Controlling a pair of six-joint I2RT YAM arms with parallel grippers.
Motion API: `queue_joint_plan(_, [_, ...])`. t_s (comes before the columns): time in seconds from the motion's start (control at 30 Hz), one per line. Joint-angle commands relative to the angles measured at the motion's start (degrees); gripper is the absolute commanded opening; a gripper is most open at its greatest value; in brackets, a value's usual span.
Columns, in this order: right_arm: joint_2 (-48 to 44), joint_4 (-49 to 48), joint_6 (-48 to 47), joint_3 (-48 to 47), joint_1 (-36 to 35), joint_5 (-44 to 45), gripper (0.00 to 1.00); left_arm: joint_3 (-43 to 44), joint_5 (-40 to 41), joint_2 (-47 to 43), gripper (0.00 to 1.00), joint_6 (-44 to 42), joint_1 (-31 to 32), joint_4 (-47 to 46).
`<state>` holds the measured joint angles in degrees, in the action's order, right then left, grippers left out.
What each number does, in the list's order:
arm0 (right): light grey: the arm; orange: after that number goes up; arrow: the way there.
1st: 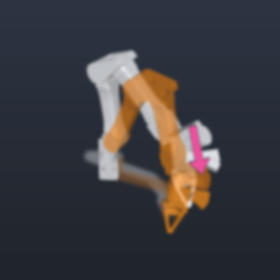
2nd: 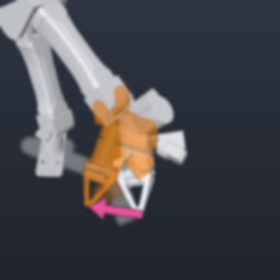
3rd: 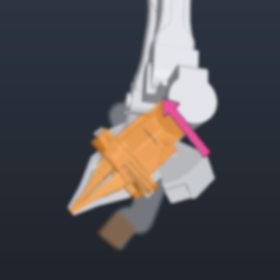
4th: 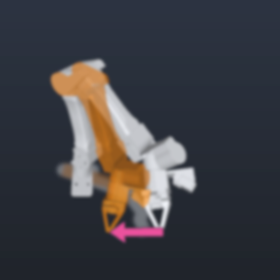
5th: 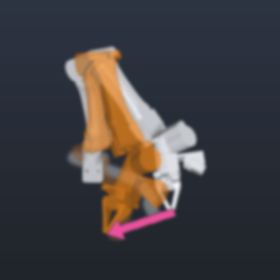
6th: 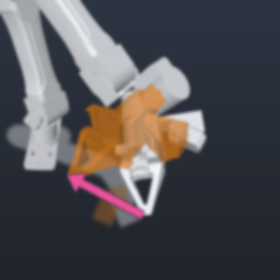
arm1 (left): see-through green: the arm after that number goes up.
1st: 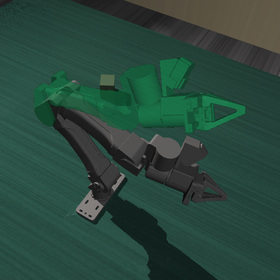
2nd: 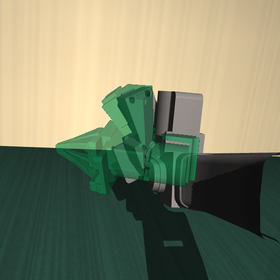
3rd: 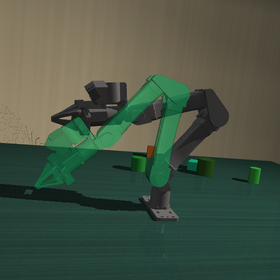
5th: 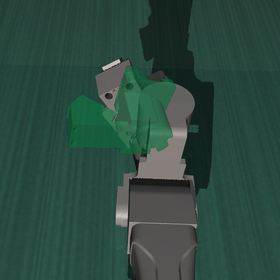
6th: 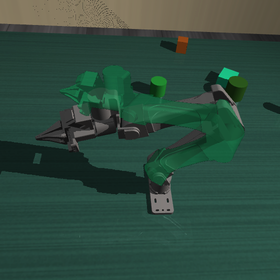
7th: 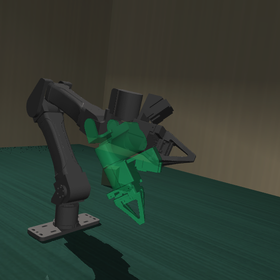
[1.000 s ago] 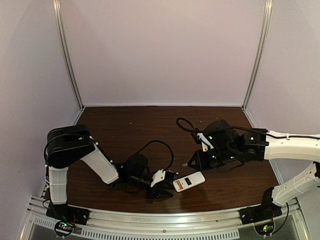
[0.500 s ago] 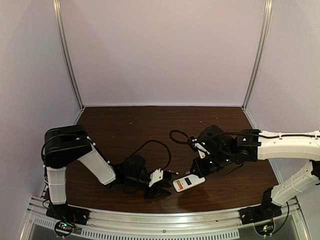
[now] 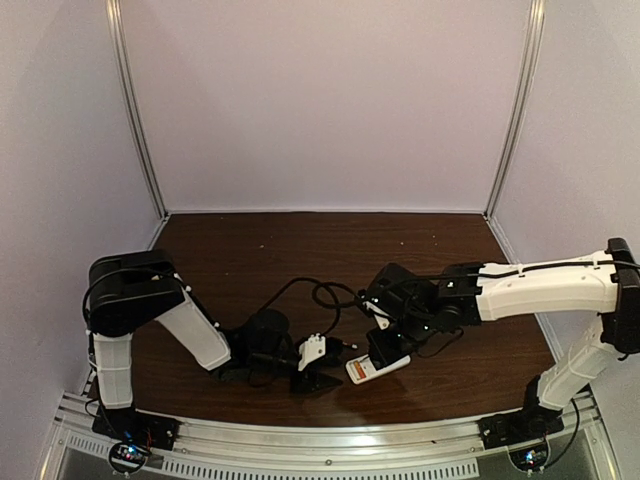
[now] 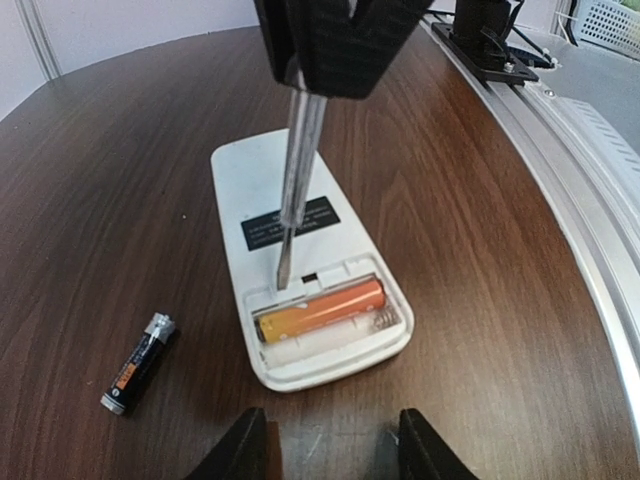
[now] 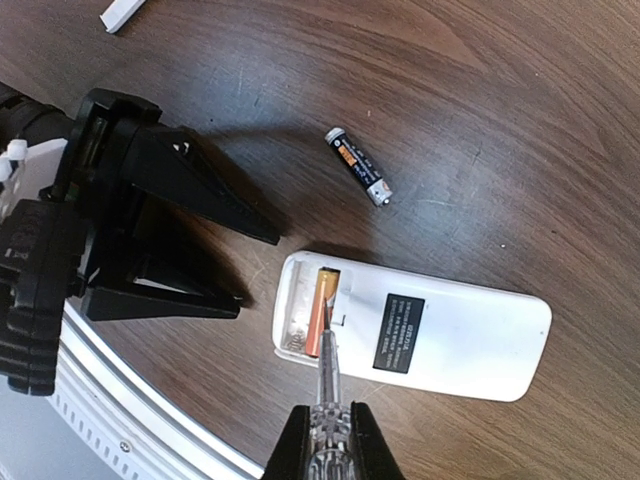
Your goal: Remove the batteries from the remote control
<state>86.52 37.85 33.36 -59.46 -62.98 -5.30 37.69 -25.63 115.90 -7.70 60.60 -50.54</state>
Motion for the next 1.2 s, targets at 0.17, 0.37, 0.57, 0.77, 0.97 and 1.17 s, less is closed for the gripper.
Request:
queue_joint_plan(0.17, [2.0, 1.7, -1.0, -2.2, -0.5, 0.9, 0.0, -0.9, 0.5, 0.8, 0.58, 0.5, 0.1, -2.9])
queue_joint_plan(0.37, [2.5, 2.1, -1.1, -2.1, -0.6, 1.1, 0.0, -0.6, 0.2, 1.0, 0.62, 0.7, 0.1, -3.0])
queue_joint_plan(0.57, [3.0, 2.0, -1.1, -1.8, -0.7, 1.2, 0.0, -0.4, 0.2, 1.3, 0.62, 0.8, 0.1, -3.1])
queue_joint_plan(0.77, [4.3, 1.4, -1.2, -1.6, -0.8, 0.9, 0.0, -0.5, 0.1, 1.4, 0.62, 1.0, 0.1, -3.5])
queue_joint_plan(0.97, [5.4, 2.1, -1.5, -2.2, -0.9, 1.2, 0.0, -0.4, 0.1, 1.4, 0.62, 1.0, 0.1, -3.5])
queue_joint_plan(1.17, [6.2, 3.1, -2.1, -2.9, -1.0, 1.1, 0.0, -0.4, 0.1, 1.5, 0.61, 1.0, 0.1, -3.5])
